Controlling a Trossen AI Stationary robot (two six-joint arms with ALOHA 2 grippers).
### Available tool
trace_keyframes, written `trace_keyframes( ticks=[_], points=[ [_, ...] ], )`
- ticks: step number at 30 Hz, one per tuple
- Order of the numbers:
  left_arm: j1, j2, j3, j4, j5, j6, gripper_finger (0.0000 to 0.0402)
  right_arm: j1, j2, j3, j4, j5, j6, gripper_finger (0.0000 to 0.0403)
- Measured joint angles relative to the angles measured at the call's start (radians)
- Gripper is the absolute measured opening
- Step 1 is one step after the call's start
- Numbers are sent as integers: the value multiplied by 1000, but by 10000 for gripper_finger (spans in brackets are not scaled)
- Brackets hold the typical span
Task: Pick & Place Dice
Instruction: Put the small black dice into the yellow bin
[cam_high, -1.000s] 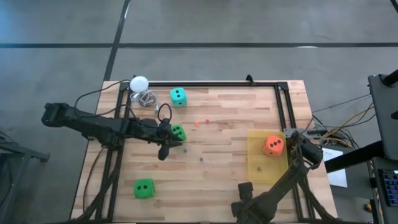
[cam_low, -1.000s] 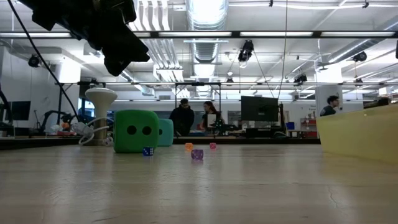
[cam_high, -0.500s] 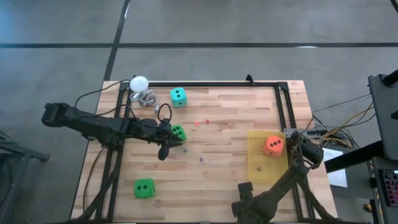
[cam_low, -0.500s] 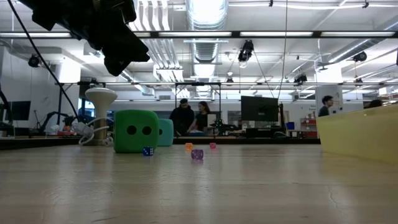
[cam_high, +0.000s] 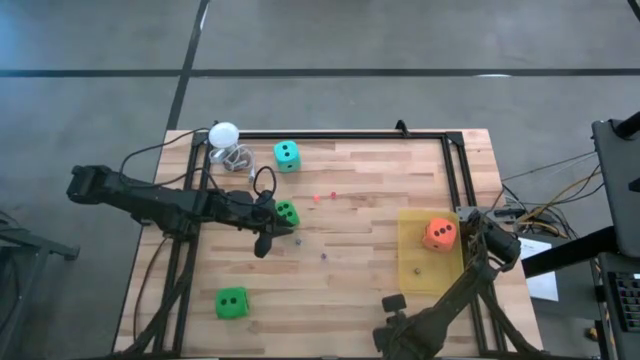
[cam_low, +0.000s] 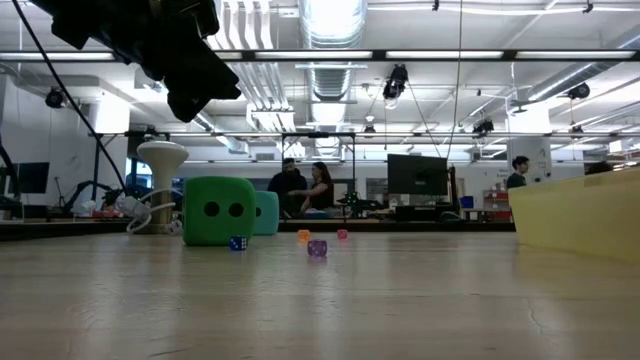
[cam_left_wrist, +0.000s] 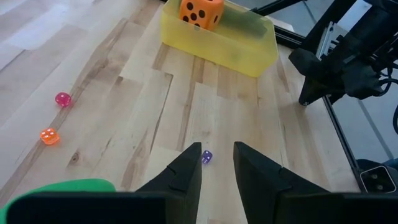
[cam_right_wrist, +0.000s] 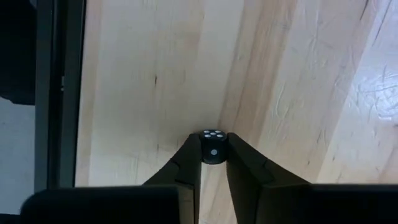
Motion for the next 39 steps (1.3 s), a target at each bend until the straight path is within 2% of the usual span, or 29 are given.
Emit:
trace_keyframes(
  ticks=[12,17,26,32,39],
  points=[
    [0,0,0,0,0,0,98,-1,-3,2,-2,-4,7,42],
    [0,0,0,0,0,0,98,-2,-30,-1,-9,28,10,42],
    [0,0,0,-1,0,0,98,-1,-133,-1,-15,137,18,42],
    [0,0,0,-5,0,0,98,14,-258,-26,-17,272,79,42],
    [0,0,0,-5,0,0,98,41,-429,-125,-74,390,254,42]
  ],
)
